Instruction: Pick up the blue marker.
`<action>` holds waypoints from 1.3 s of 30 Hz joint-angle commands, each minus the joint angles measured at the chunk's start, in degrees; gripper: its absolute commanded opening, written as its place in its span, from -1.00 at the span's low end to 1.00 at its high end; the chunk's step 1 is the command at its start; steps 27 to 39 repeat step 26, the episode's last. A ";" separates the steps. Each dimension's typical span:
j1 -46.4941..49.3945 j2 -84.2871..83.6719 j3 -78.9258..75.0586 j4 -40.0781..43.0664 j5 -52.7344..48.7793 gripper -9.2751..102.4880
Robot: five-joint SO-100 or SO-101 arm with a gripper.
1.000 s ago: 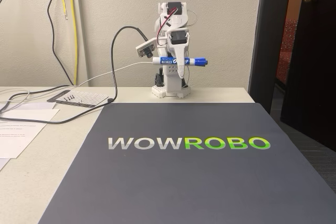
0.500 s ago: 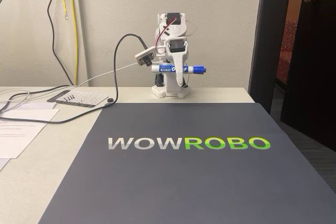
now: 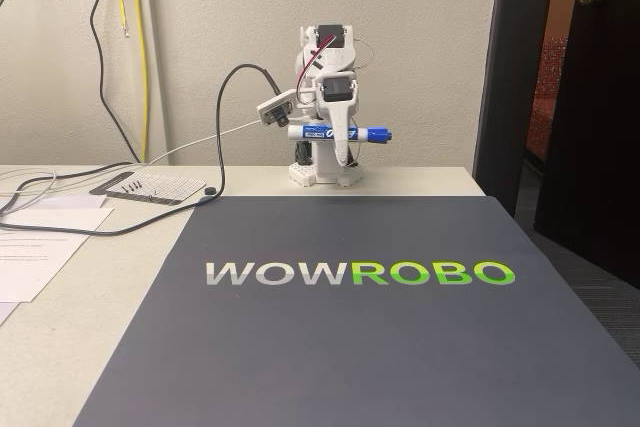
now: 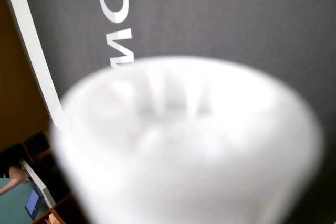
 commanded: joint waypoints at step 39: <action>-0.09 0.44 -2.46 0.97 -0.53 -0.83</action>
